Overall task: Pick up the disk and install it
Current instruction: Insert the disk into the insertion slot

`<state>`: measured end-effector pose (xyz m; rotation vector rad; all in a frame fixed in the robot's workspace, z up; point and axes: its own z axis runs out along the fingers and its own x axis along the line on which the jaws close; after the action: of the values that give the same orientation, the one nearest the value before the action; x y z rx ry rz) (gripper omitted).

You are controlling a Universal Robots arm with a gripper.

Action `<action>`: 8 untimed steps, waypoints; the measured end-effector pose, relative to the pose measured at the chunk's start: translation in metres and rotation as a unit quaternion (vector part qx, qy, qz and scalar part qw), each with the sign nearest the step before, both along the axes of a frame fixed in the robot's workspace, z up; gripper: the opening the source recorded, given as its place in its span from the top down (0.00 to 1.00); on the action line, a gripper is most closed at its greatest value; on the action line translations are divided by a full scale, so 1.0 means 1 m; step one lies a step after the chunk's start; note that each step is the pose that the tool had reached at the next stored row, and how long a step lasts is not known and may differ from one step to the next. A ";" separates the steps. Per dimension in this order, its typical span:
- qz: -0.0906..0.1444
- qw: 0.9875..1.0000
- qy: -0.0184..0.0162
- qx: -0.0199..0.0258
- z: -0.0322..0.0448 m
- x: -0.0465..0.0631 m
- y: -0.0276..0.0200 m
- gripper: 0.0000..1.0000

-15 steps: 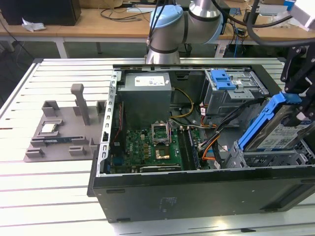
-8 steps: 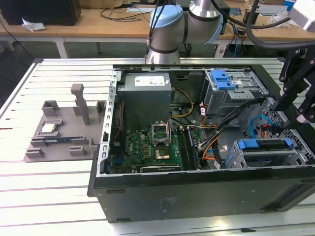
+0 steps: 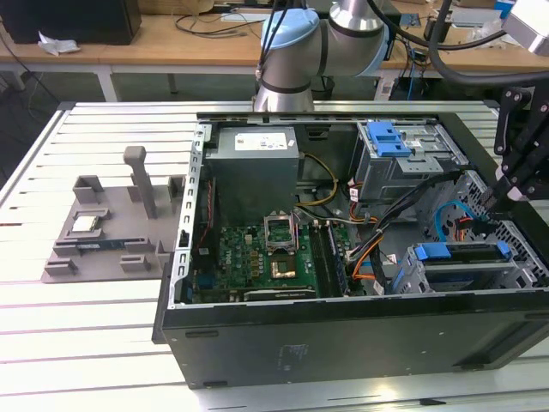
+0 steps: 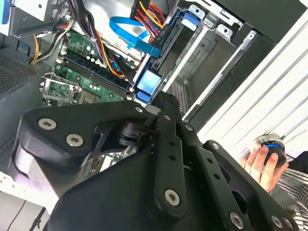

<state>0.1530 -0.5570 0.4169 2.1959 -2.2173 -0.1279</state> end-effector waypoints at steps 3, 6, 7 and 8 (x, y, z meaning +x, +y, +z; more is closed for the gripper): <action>0.000 1.000 0.000 0.000 0.0000 0.000 0.0000 0.89; 0.000 1.000 0.000 0.000 -0.0001 0.000 0.0000 0.89; 0.000 1.000 0.000 0.000 -0.0001 0.000 0.0000 0.89; 0.000 1.000 0.000 0.000 -0.0004 0.000 0.0000 0.89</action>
<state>0.1530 -0.5570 0.4165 2.1960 -2.2174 -0.1281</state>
